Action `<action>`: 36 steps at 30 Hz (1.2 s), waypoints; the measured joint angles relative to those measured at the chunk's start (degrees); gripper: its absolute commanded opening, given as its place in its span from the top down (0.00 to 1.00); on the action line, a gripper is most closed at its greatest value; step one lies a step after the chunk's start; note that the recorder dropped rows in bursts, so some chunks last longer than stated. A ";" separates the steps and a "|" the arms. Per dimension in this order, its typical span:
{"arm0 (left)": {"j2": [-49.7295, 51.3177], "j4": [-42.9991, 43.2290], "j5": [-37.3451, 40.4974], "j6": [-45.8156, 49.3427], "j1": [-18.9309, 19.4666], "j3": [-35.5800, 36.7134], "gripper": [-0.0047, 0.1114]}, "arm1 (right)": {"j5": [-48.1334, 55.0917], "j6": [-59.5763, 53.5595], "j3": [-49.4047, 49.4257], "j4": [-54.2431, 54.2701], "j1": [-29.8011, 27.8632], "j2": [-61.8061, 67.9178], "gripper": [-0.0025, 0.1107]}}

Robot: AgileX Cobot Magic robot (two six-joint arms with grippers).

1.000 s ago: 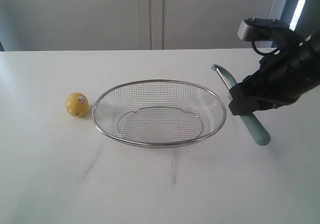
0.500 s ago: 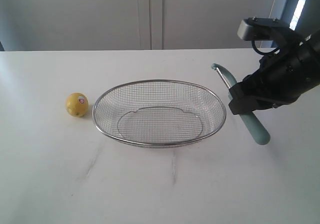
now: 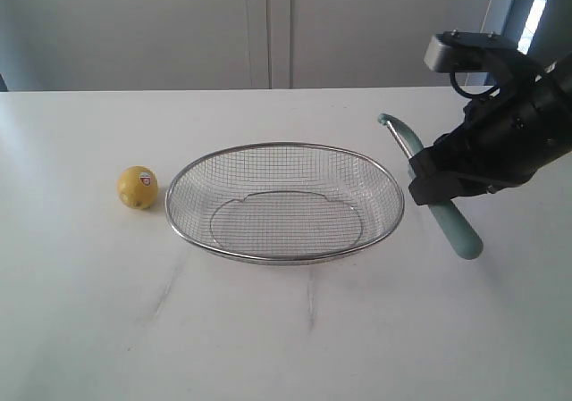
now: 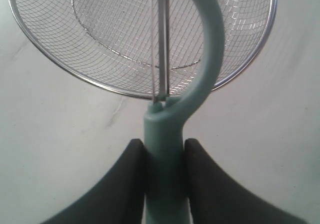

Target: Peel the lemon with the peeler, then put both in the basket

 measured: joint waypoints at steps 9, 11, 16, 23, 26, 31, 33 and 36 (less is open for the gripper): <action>0.00 0.00 -10.14 0.00 0.00 0.00 0.95 | 0.00 0.00 0.00 0.00 0.00 0.00 0.98; 0.00 0.00 -17.38 0.00 0.00 0.00 0.95 | 0.00 0.00 0.00 0.00 0.00 0.00 0.98; -0.04 0.00 -34.24 0.00 0.00 0.00 0.95 | -0.03 0.00 0.00 0.00 0.00 0.00 0.98; -0.13 -0.45 -45.52 -2.31 0.00 0.00 0.95 | -0.03 0.00 0.00 0.00 0.00 0.00 0.98; -0.13 -1.53 -46.46 -2.46 0.00 0.00 0.95 | -0.03 0.00 0.00 0.00 0.00 0.00 0.98; -0.13 -1.74 -45.49 -2.68 0.00 -2.14 0.95 | -0.14 0.00 0.00 0.00 0.00 0.00 0.98; 1.19 -1.87 -45.34 -2.68 0.00 -4.10 0.95 | -0.14 0.00 0.00 0.00 0.00 0.00 0.98; 5.63 -1.87 -45.14 -2.87 0.00 -8.46 0.95 | -0.14 0.00 0.00 0.00 0.00 0.00 0.98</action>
